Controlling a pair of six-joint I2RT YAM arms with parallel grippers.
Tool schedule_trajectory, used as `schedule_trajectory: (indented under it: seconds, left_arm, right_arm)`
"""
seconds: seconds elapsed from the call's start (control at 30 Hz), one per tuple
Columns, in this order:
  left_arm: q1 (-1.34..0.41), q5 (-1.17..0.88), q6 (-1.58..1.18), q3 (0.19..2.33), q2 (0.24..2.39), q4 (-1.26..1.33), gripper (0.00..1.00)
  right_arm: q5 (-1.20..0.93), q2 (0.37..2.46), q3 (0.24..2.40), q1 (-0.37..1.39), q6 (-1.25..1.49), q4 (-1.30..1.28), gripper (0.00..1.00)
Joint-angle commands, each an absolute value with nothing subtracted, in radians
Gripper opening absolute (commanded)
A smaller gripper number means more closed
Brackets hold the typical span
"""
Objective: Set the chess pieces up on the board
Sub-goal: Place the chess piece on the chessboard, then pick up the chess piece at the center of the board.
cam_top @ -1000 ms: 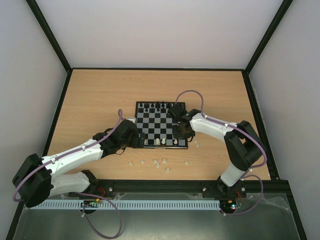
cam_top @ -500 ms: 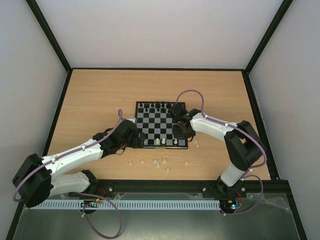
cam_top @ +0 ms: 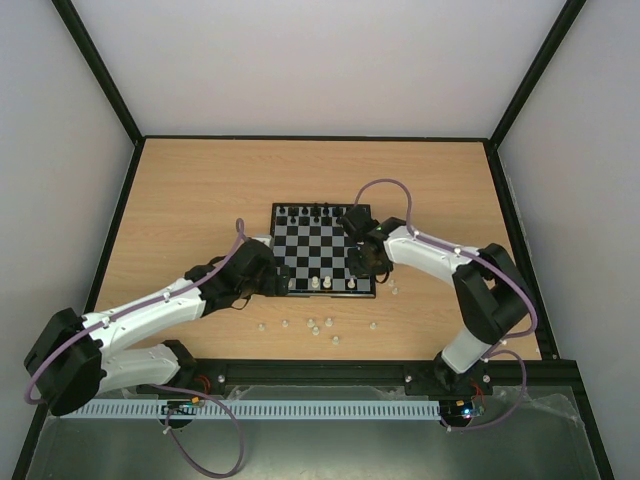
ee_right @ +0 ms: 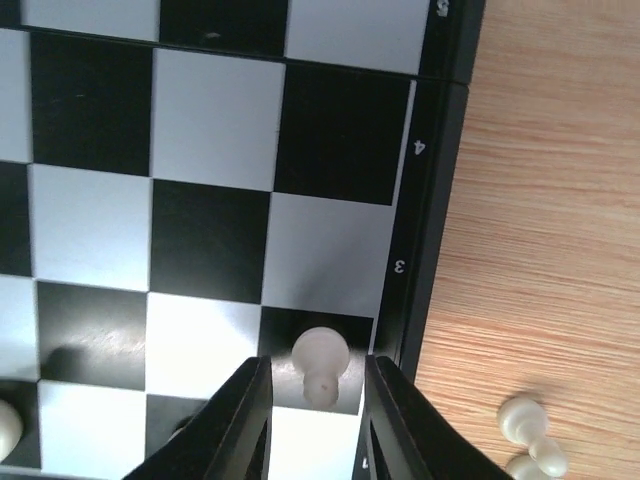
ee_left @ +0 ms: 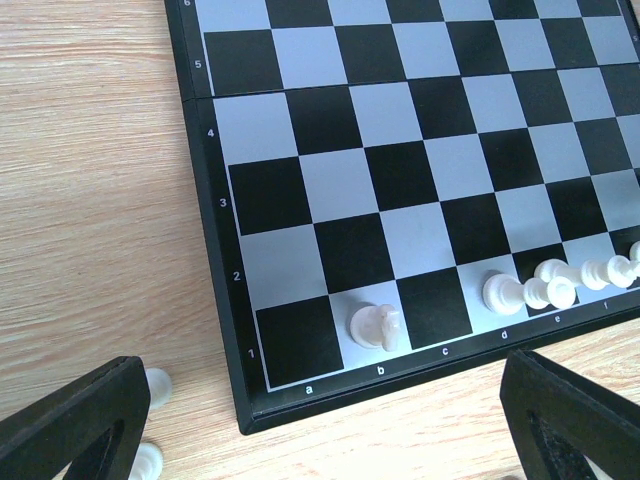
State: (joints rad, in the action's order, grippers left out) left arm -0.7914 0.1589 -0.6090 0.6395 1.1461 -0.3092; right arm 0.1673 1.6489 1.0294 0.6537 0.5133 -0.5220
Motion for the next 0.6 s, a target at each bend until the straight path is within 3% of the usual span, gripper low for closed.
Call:
schedule_trajectory:
  seconds: [0.0,0.2,0.57]
  left_arm:
    - [-0.786,0.155,-0.603,0.659,1.130,-0.327,0.99]
    - [-0.785,0.149,-0.604,0.661,1.129,-0.325,0.99]
    - [-0.785,0.128,-0.601,0.645,1.128,-0.310,0.99]
  right_arm:
    - [0.155,1.556,1.019,0.649,0.499,-0.531,0.31]
    - [0.254,1.448,1.016,0.640,0.535,-0.574,0.44]
    - [0.151,1.447,0.887,0.503,0.541,-0.575,0.42]
